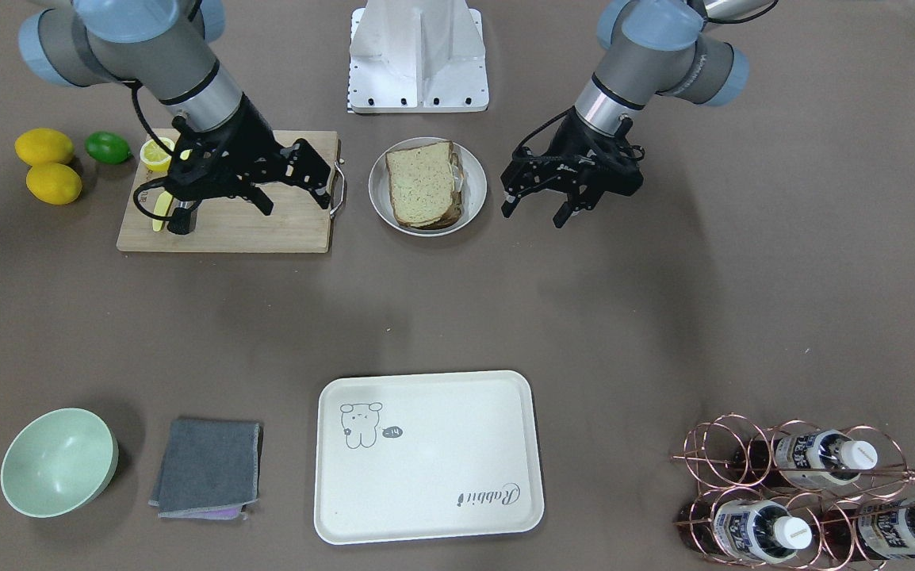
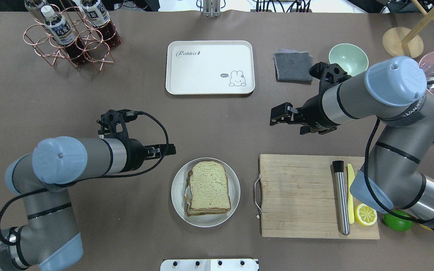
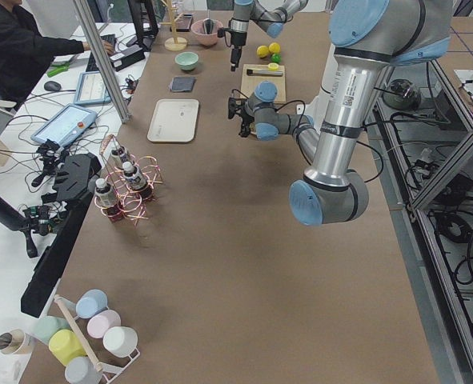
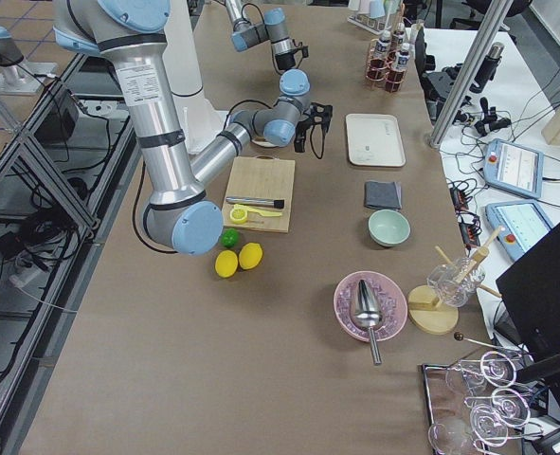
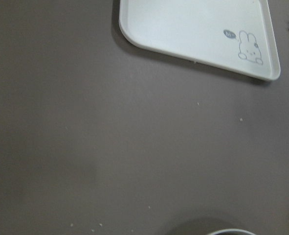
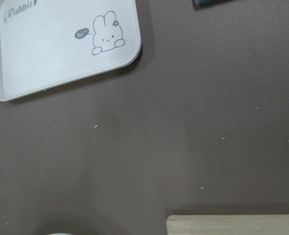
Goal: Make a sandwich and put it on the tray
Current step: 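Grasp the white plate rim with the left gripper while the right arm holds back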
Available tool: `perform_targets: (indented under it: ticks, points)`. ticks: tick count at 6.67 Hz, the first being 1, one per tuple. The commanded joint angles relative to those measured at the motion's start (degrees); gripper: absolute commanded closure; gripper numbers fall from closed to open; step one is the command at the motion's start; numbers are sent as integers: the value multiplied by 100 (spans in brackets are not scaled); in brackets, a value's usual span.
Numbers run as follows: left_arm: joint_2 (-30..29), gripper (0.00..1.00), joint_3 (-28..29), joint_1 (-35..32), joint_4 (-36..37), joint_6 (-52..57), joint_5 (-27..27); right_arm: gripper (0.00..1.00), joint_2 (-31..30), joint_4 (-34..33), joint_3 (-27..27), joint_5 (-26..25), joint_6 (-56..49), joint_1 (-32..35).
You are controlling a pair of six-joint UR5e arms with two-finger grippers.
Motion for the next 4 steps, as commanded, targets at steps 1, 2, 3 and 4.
perform_targets:
  ticks: [1,2,3,4]
  points:
    - [4,29,17,666,4,-271,628,0,-139,10,-33,51,-200,171]
    - [30,43,35,904,4,-272,874,0,-165,10,-42,-2,-209,180]
    - [39,48,61,1071,4,-272,990,0,-166,18,-51,-28,-209,171]
    - [92,48,70,1108,4,-272,991,0,-157,10,-42,-46,-209,171]
